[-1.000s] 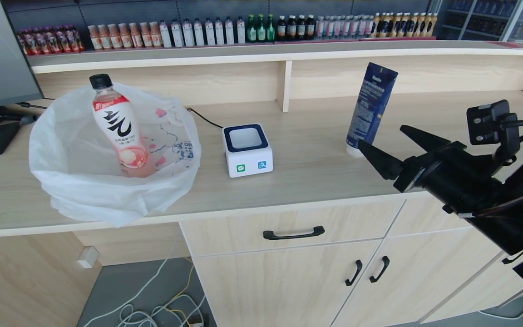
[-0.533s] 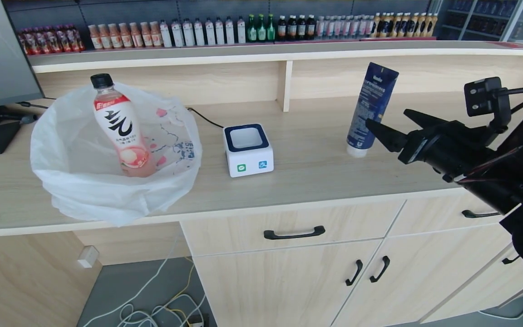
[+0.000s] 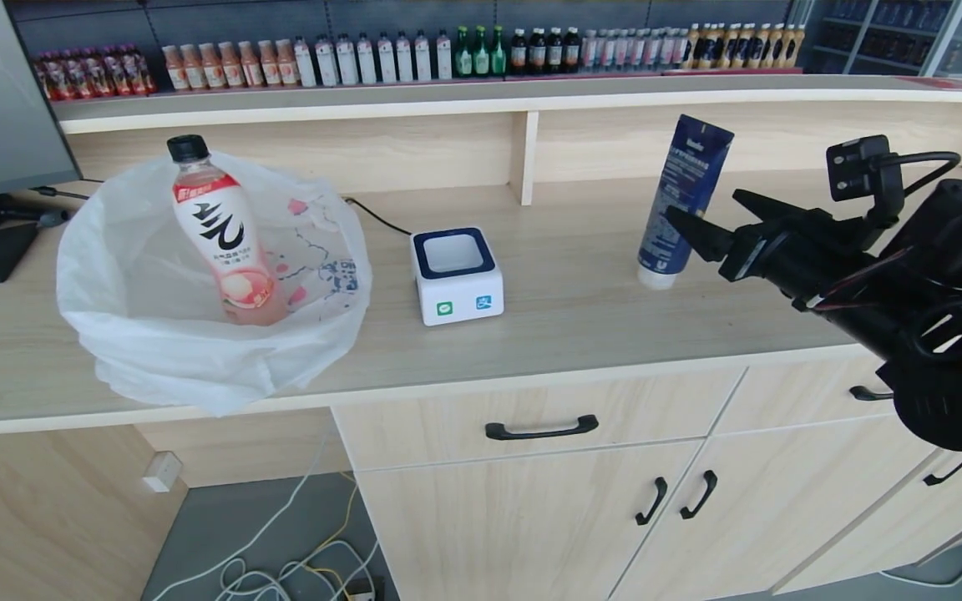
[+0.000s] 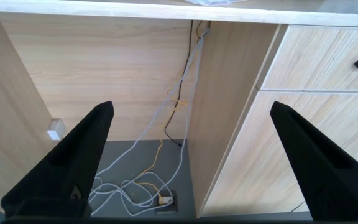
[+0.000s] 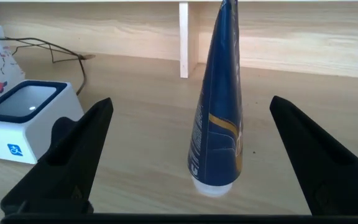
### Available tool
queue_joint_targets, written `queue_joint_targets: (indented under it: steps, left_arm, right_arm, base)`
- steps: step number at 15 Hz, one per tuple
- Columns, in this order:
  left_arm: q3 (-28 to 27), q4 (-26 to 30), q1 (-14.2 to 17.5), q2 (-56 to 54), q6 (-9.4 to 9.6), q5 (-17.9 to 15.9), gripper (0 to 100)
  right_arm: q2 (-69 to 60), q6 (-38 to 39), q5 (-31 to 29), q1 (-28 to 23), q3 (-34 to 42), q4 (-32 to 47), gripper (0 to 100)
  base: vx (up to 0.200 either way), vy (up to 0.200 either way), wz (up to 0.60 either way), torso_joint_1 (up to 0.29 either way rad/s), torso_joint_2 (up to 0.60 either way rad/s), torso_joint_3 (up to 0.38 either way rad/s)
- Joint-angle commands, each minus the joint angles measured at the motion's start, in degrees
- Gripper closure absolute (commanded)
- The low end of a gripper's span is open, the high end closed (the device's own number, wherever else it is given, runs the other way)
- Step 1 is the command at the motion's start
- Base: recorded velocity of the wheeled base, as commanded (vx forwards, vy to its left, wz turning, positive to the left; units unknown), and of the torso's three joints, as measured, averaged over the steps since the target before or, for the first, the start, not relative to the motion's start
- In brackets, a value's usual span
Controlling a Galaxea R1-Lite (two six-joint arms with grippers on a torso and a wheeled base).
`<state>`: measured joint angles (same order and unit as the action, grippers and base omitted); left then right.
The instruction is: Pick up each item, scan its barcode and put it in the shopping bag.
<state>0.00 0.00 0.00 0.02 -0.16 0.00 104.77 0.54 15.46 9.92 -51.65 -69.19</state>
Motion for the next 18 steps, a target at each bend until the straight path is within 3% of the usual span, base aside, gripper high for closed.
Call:
queue_joint_targets:
  steps: [1, 13, 18]
  left_arm:
    - [0.00, 0.00, 0.00, -0.02, -0.02, 0.00, 0]
    - [0.00, 0.00, 0.00, -0.02, -0.02, 0.00, 0]
    - [0.00, 0.00, 0.00, -0.02, -0.02, 0.00, 0]
  right_arm:
    - [2.46, -0.01, 0.01, 0.01, -2.14, 0.20, 0]
    - [11.60, -0.10, -0.16, -0.78, -14.00, 2.13, 0]
    - [12.74, -0.18, -0.34, -0.69, -23.41, 11.98, 0]
  base:
    - [0.000, 0.000, 0.00, 0.000, 0.00, 0.000]
    - [0.000, 0.000, 0.00, 0.000, 0.00, 0.000]
    - [0.000, 0.000, 0.00, 0.000, 0.00, 0.000]
